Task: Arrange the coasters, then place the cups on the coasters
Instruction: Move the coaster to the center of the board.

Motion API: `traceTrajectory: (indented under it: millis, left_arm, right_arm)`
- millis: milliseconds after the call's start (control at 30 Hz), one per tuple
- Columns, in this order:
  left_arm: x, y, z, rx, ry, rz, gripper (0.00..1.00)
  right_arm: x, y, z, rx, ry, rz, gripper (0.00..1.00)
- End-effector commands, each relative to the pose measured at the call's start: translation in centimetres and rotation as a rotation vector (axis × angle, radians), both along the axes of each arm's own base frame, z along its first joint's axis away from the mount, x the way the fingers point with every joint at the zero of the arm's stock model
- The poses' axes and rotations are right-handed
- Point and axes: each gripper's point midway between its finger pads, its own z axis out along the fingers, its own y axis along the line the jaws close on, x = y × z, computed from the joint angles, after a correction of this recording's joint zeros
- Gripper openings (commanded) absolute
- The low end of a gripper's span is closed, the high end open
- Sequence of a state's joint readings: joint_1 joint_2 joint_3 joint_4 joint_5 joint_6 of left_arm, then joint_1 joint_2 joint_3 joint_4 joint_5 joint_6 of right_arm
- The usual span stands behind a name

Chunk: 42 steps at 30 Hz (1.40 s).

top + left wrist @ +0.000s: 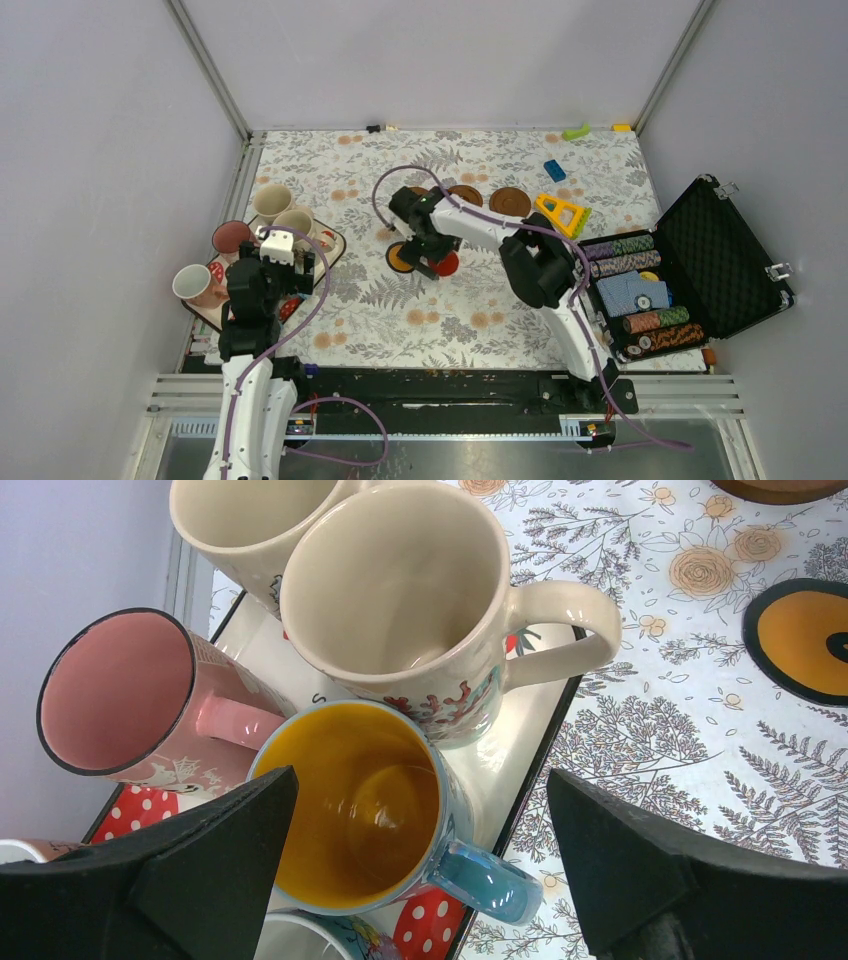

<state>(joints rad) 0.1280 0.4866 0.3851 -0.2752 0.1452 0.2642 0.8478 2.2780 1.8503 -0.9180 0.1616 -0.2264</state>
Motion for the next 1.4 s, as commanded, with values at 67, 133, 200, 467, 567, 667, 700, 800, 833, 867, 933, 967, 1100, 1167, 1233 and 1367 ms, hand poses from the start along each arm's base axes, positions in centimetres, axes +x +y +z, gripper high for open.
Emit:
traceTrajectory:
  millis: [67, 133, 200, 467, 567, 667, 700, 800, 833, 867, 933, 967, 1100, 1167, 1233, 1367]
  left_arm:
    - [0.9, 0.5, 1.8, 0.011, -0.064, 0.021, 0.99]
    - [0.9, 0.6, 1.8, 0.012, -0.065, 0.024, 0.99]
    - [0.8, 0.6, 1.8, 0.012, -0.065, 0.024, 0.99]
    - [0.9, 0.6, 1.8, 0.013, -0.066, 0.025, 0.99]
    - [0.9, 0.6, 1.7, 0.013, -0.062, 0.026, 0.99]
    - [0.9, 0.7, 1.6, 0.015, -0.061, 0.029, 0.99]
    - [0.9, 0.7, 1.7, 0.015, -0.061, 0.030, 0.99]
    - [0.9, 0.8, 1.6, 0.017, -0.060, 0.036, 0.99]
    - [0.9, 0.8, 1.6, 0.016, -0.061, 0.038, 0.99]
    - [0.9, 0.9, 1.6, 0.017, -0.060, 0.039, 0.99]
    - [1.0, 0.9, 1.5, 0.017, -0.058, 0.041, 0.99]
    - [1.0, 1.0, 1.5, 0.018, -0.057, 0.043, 0.99]
    - [1.1, 1.1, 1.4, 0.019, -0.052, 0.048, 0.99]
    - [1.1, 1.0, 1.4, 0.019, -0.052, 0.048, 0.99]
    - [1.1, 1.1, 1.4, 0.021, -0.051, 0.049, 0.99]
    - [1.1, 1.0, 1.4, 0.019, -0.052, 0.045, 0.99]
  right_arm:
    - [-1.9, -1.2, -0.4, 0.065, 0.199, -0.111, 0.96]
    - [-1.6, -2.0, -0.5, 0.065, 0.205, -0.155, 0.97]
    - [-1.0, -2.9, -0.6, 0.079, 0.222, -0.207, 0.96]
    - [-0.2, -2.1, 1.5, 0.200, 0.230, -0.220, 0.99]
    - [-0.9, -0.3, 2.5, 0.236, 0.239, -0.176, 1.00]
    - [-1.6, 1.0, 2.1, 0.225, 0.255, -0.129, 1.00]
    - [-1.9, 1.3, 1.9, 0.218, 0.266, -0.120, 1.00]
    - [-2.6, 2.2, 1.3, 0.206, 0.297, -0.108, 1.00]
    - [-2.6, 2.2, 1.0, 0.195, 0.293, -0.106, 1.00]
    - [-2.3, 2.1, 0.8, 0.177, 0.273, -0.106, 1.00]
    - [-1.2, 1.9, 0.7, 0.148, 0.217, -0.113, 1.00]
    - [-0.6, 1.8, 0.9, 0.142, 0.184, -0.116, 1.00]
    - [2.1, 1.2, 1.3, 0.100, 0.048, -0.129, 1.00]
    - [3.1, 0.6, 1.1, 0.063, 0.000, -0.159, 1.00]
    - [3.8, 0.1, 0.8, 0.045, -0.018, -0.187, 1.00]
    - [4.3, -0.5, 0.3, 0.056, 0.000, -0.232, 1.00]
